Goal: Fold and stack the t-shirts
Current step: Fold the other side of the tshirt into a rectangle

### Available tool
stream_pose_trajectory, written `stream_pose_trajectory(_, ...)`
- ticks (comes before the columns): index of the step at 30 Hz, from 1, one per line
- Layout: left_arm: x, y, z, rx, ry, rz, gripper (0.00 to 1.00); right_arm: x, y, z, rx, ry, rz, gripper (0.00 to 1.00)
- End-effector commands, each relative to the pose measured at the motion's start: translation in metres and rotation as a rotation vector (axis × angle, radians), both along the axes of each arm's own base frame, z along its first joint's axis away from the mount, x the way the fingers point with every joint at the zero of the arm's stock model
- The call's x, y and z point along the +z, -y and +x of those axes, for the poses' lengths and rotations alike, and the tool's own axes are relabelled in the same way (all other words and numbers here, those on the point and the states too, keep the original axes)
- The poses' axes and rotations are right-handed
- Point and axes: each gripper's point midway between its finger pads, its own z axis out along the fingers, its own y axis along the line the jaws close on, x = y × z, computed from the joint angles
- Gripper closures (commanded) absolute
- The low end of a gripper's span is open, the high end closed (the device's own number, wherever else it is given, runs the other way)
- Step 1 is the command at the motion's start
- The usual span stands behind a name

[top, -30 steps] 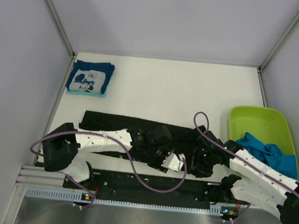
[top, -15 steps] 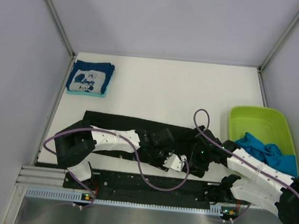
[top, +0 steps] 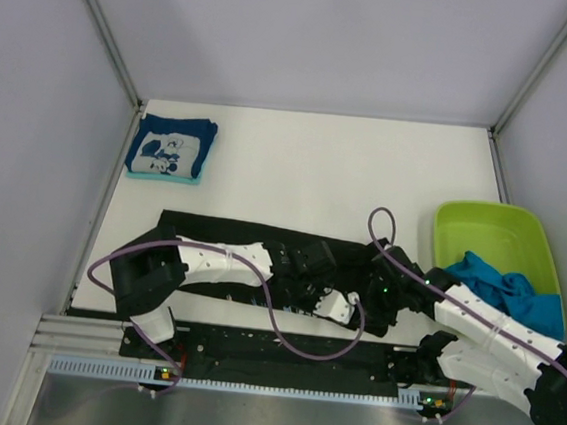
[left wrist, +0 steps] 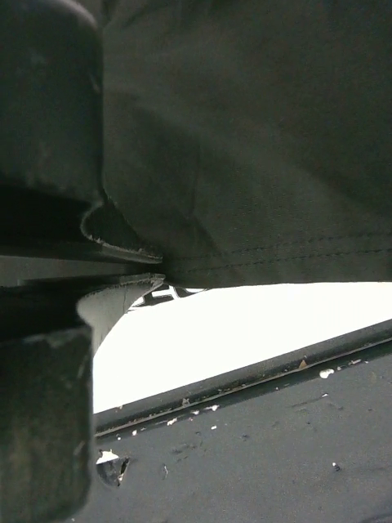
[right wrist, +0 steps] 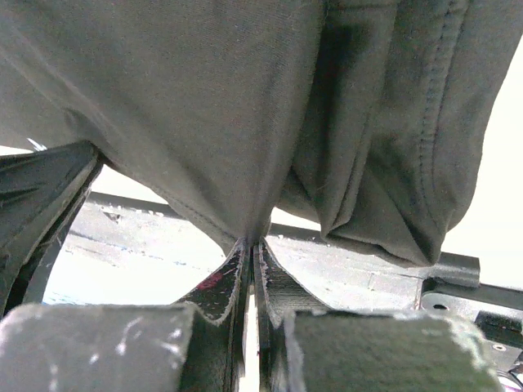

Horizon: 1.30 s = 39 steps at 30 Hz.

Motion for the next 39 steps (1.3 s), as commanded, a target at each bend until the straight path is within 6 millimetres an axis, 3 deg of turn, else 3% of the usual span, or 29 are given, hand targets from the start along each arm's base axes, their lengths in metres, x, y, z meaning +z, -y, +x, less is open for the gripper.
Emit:
stream_pose_trajectory(1,0.011,0.005,0.001,-0.018,-0.005,0.002,0.79,0.021,-0.008,0.001,0.031,0.017,0.057,1.0)
stream_pose_trajectory(4,0.022,0.004,-0.001,-0.049,0.013,-0.028,0.59,0.029,-0.012,0.003,0.038,0.025,0.077,1.0)
stream_pose_trajectory(6,0.027,0.007,0.001,-0.052,0.035,-0.054,0.51,0.029,-0.012,0.004,0.04,0.034,0.071,1.0)
stream_pose_trajectory(9,0.02,0.007,0.005,-0.047,0.037,-0.025,0.5,0.027,-0.011,0.005,0.049,0.03,0.06,1.0)
stream_pose_trajectory(14,0.007,0.006,0.011,-0.04,0.045,0.032,0.61,0.033,-0.014,0.01,0.055,0.054,0.064,1.0)
stream_pose_trajectory(17,0.006,0.003,0.01,-0.053,0.049,0.042,0.61,0.035,-0.013,0.012,0.051,0.06,0.066,1.0)
stream_pose_trajectory(25,0.002,-0.009,-0.011,-0.135,-0.038,0.074,0.57,0.033,-0.012,0.013,0.063,0.062,0.054,1.0)
stream_pose_trajectory(35,0.002,0.0,-0.003,-0.109,-0.011,0.054,0.8,0.035,-0.012,0.015,0.072,0.077,0.054,1.0)
stream_pose_trajectory(39,-0.001,-0.004,0.004,-0.099,0.028,0.072,1.0,0.037,-0.011,0.015,0.072,0.086,0.055,1.0)
